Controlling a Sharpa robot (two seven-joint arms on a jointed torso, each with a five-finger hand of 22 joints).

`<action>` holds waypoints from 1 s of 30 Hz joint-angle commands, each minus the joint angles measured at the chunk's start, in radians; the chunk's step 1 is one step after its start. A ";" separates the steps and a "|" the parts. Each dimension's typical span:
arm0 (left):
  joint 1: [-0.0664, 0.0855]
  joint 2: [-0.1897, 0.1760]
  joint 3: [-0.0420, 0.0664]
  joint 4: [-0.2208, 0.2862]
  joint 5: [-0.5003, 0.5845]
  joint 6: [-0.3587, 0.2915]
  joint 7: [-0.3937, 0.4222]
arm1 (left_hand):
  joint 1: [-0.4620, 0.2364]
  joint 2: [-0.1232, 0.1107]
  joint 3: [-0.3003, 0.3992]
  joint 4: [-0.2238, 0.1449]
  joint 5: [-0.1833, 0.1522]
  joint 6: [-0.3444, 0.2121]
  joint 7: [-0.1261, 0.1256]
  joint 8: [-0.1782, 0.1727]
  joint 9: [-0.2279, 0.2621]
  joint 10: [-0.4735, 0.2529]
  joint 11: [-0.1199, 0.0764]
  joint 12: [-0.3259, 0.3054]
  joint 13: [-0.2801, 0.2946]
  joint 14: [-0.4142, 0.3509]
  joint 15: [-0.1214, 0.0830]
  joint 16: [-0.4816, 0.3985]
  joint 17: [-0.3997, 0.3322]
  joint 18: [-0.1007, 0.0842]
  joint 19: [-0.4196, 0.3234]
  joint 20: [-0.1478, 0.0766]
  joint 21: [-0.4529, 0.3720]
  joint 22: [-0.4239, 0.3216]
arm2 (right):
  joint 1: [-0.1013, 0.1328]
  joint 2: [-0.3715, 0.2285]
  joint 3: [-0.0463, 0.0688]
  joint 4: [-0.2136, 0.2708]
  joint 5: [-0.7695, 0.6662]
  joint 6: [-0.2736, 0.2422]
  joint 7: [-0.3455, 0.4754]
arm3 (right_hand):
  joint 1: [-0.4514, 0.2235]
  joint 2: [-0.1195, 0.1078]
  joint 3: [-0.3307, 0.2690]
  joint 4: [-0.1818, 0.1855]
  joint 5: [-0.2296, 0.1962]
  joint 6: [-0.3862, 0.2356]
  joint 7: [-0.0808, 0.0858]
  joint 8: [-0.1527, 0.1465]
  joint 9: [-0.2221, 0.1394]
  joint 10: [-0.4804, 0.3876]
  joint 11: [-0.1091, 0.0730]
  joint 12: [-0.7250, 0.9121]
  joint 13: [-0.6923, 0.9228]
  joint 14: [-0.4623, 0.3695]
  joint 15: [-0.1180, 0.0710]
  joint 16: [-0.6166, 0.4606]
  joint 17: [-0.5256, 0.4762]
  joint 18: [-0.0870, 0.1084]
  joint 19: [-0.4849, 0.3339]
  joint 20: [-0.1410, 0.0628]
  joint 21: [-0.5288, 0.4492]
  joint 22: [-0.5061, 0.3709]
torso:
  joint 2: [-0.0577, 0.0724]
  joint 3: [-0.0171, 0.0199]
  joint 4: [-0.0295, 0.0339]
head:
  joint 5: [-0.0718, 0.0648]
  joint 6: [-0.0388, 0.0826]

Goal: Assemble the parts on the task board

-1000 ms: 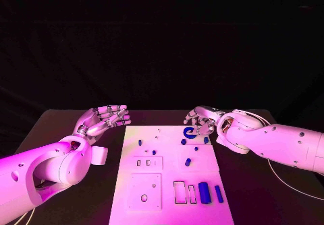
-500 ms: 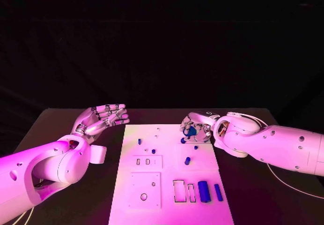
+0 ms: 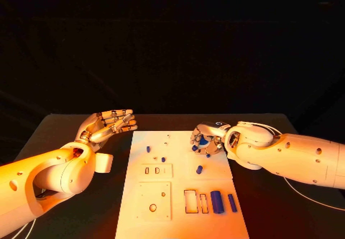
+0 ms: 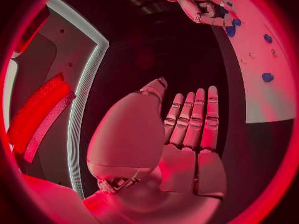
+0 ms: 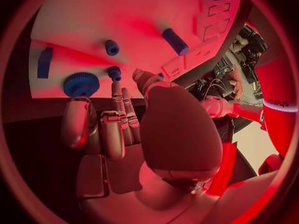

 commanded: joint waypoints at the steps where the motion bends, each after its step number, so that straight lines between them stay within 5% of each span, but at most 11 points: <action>1: 0.001 0.001 0.001 0.002 -0.005 0.018 0.004 | 0.005 -0.002 0.003 0.001 -0.007 0.000 0.045 -0.003 -0.001 0.000 0.004 -0.005 -0.001 -0.008 0.001 -0.004 0.001 0.011 -0.003 0.001 0.001 -0.001 | -0.001 0.002 0.000 0.001 -0.054 0.006 -0.027 | -0.011 -0.002 -0.007 -0.001 -0.004 0.008 0.003 -0.003 0.001 0.008 0.000 -0.004 -0.001 0.072 0.008 0.005 0.104 -0.004 0.004 0.002 0.005 0.001 | 0.000 -0.0006 0.0015 | 0.000 -0.001; 16: 0.001 0.001 0.001 -0.001 -0.005 0.019 0.002 | 0.005 -0.002 0.005 0.000 -0.007 0.000 0.045 -0.003 -0.001 -0.001 0.004 -0.006 -0.001 -0.009 0.001 -0.005 0.002 0.011 -0.003 0.001 0.001 -0.001 | -0.002 0.011 0.000 -0.002 -0.087 -0.028 -0.042 | -0.008 0.007 0.000 -0.002 0.008 0.016 0.000 -0.002 0.002 0.018 -0.002 -0.007 -0.009 0.073 0.007 0.008 0.108 -0.005 0.008 0.002 0.009 0.007 | 0.000 0.0000 0.0015 | 0.001 -0.003; 30: 0.001 0.003 0.001 -0.002 -0.005 0.020 0.000 | 0.005 -0.001 0.006 0.000 -0.008 0.000 0.045 -0.003 -0.001 -0.001 0.004 -0.007 -0.001 -0.009 0.001 -0.005 0.003 0.011 -0.003 0.001 0.001 -0.001 | -0.004 0.028 0.000 -0.038 -0.093 -0.003 -0.050 | -0.008 0.010 0.008 -0.002 0.005 0.023 -0.003 -0.001 0.003 0.027 -0.004 -0.009 -0.013 0.073 0.006 0.008 0.107 -0.005 0.007 0.001 0.008 0.007 | 0.000 -0.0011 0.0031 | -0.003 -0.007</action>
